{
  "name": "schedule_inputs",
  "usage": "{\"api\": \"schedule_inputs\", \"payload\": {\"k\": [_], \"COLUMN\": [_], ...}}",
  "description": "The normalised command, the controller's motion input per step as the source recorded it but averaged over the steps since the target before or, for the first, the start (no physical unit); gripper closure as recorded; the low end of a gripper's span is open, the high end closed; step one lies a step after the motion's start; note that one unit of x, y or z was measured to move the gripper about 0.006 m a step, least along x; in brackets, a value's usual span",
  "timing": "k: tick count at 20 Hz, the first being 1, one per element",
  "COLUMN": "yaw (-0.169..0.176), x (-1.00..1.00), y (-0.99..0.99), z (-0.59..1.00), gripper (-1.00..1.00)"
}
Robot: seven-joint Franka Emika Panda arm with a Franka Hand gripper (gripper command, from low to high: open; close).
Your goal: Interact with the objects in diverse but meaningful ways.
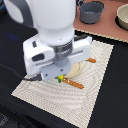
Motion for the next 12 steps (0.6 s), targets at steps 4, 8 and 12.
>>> {"api": "schedule_inputs", "payload": {"k": [4, 8, 12], "yaw": [0.042, 0.027, 0.01], "x": [0.14, 0.17, 0.35], "y": [-0.46, -0.31, -0.03], "z": [-0.26, -0.12, 0.33], "gripper": [1.0, -1.0, -1.0]}}
